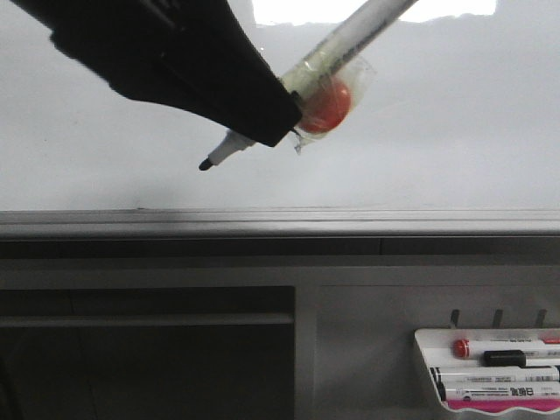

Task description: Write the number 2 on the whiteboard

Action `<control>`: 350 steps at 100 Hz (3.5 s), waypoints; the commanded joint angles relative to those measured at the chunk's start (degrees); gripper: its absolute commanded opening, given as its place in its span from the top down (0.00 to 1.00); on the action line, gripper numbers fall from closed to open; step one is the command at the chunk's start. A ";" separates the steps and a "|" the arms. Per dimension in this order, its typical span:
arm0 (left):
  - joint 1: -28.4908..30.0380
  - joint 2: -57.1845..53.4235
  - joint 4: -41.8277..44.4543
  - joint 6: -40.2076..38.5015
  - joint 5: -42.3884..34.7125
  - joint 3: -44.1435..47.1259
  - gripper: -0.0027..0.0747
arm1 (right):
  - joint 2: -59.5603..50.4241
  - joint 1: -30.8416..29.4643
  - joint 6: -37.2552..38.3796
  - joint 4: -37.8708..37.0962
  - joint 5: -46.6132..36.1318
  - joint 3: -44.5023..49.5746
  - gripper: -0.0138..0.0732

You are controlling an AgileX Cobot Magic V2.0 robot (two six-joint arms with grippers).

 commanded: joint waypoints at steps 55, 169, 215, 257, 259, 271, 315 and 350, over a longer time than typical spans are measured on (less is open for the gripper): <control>-3.21 -1.19 1.79 -0.60 -5.91 -2.33 0.99 | 17.60 0.15 -9.38 14.49 15.82 -10.55 0.34; -2.69 -5.12 0.70 -0.11 -11.40 -2.33 0.29 | 22.42 0.15 -18.04 19.78 13.81 -10.63 0.91; 17.54 -16.65 -6.67 -12.24 -15.63 0.61 0.66 | 11.16 0.15 -18.66 19.51 -11.92 -7.86 0.91; 21.10 -17.72 -9.94 -12.24 -16.82 3.23 0.99 | 18.68 0.15 -26.18 25.91 -15.39 -7.86 0.91; 21.10 -17.72 -9.94 -12.24 -16.82 3.23 0.99 | 19.12 0.15 -26.51 26.04 -15.66 -7.86 0.91; 21.10 -17.72 -9.94 -12.24 -16.82 3.23 0.99 | 20.95 0.15 -27.18 26.71 -18.15 -7.86 0.91; 21.10 -17.72 -9.94 -12.24 -16.82 3.23 0.99 | 20.27 0.15 -26.70 26.71 -25.00 -7.35 0.91; 21.10 -17.72 -9.94 -12.24 -16.82 3.23 0.99 | 12.04 -0.19 -26.66 26.71 -33.64 1.33 0.91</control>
